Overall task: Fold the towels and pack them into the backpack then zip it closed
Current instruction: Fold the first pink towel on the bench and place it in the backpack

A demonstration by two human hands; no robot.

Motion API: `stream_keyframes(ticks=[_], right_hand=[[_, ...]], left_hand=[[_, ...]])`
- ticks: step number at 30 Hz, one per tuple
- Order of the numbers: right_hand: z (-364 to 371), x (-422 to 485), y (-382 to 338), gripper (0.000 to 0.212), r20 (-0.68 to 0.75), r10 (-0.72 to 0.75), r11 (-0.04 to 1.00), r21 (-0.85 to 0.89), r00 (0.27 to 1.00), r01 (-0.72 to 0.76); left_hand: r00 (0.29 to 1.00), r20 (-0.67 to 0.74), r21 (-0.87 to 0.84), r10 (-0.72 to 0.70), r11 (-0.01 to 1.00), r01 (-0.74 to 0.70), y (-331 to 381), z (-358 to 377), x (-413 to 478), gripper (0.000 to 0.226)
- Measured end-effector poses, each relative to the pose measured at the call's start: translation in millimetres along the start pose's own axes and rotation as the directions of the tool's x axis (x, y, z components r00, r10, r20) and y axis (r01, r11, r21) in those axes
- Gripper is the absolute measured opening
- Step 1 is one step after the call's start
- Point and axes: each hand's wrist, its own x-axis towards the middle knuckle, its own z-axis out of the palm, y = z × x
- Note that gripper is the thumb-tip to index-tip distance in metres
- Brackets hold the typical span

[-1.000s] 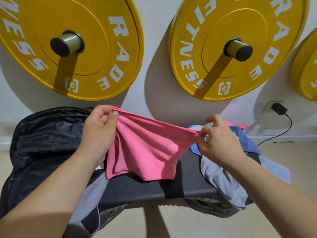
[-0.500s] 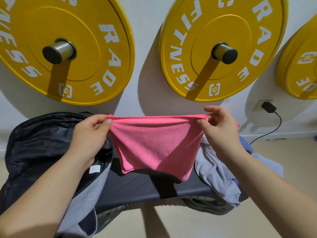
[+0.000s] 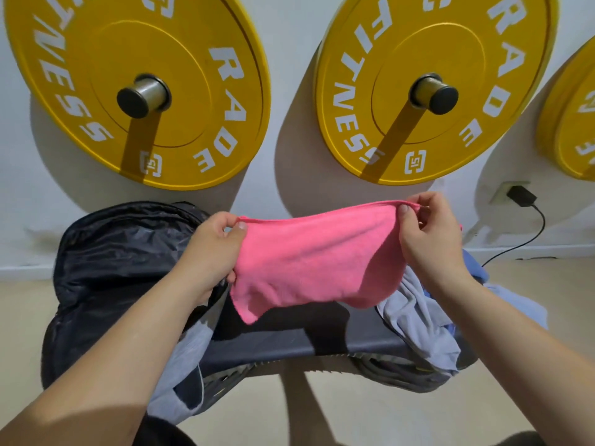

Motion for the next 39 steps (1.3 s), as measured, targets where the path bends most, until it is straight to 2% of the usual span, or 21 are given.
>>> stream_keyframes(ticks=[2,4,6,10,14,17,20,23,25,27,29,31,33,35,39], right_hand=[[0.9,-1.0,4.2,0.002,-0.016,0.034,0.999,-0.007,0.999,-0.034],[0.8,-1.9,5.8,0.008,-0.021,0.103,0.994,0.026,0.994,-0.102],[0.1,-2.3,8.3,0.014,-0.026,0.157,0.986,0.055,0.987,-0.155],[1.2,-1.2,13.2,0.002,-0.009,0.166,0.986,0.005,0.986,-0.165],[3.8,0.6,15.2,0.002,0.013,0.194,0.979,0.055,0.981,-0.195],[1.2,3.8,15.2,0.002,0.084,0.289,0.94,0.163,0.954,-0.299],[-1.2,7.2,14.0,0.006,0.183,0.409,0.835,0.32,0.894,-0.448],[-1.9,7.7,13.8,0.011,0.235,0.455,0.778,0.364,0.859,-0.512],[0.4,7.2,15.8,0.024,0.251,0.462,0.773,0.356,0.85,-0.525],[3.6,7.3,18.3,0.027,0.27,0.47,0.778,0.324,0.84,-0.539],[6.1,7.6,22.6,0.024,0.302,0.483,0.769,0.304,0.822,-0.563],[7.3,7.7,26.9,0.02,0.339,0.491,0.756,0.292,0.802,-0.586],[8.6,8.2,31.4,0.017,0.367,0.491,0.751,0.283,0.79,-0.597],[9.4,8.8,34.7,0.015,0.359,0.496,0.746,0.289,0.791,-0.599],[12.4,10.1,27.8,0.013,0.304,0.499,0.739,0.341,0.812,-0.582]], left_hand=[[1.0,0.016,-0.089,-0.013,0.996,0.014,1.4,3.0,-3.7,0.017],[0.996,0.083,-0.227,0.02,0.974,-0.001,2.5,3.9,-6.5,0.012],[0.995,0.086,-0.209,0.053,0.977,-0.034,0.1,3.5,-8.0,0.007],[0.997,-0.051,-0.175,0.061,0.982,-0.069,-0.2,1.7,-4.4,0.01],[1.0,0.005,-0.231,0.017,0.973,-0.016,-3.3,-0.1,-0.5,0.019],[0.999,0.006,-0.309,-0.043,0.95,0.043,-0.4,-0.9,1.7,0.021],[0.996,-0.049,-0.308,-0.069,0.95,0.051,-4.9,-2.0,7.0,0.022],[0.998,-0.051,-0.224,-0.049,0.974,0.036,-14.5,-3.8,13.8,0.049],[0.997,-0.055,-0.203,-0.054,0.978,0.042,-19.1,-5.4,16.4,0.073],[0.995,-0.071,-0.213,-0.066,0.976,0.049,-23.5,-5.2,19.1,0.085],[0.99,-0.074,-0.254,-0.117,0.962,0.095,-27.6,-2.1,20.8,0.077],[0.977,-0.064,-0.323,-0.201,0.931,0.17,-28.9,1.9,21.5,0.052],[0.969,-0.034,-0.351,-0.246,0.91,0.219,-31.2,4.4,23.5,0.042],[0.974,-0.041,-0.337,-0.222,0.921,0.196,-28.9,7.1,23.8,0.036],[0.983,-0.169,-0.163,-0.067,0.986,0.039,-19.1,11.0,18.2,0.025]])
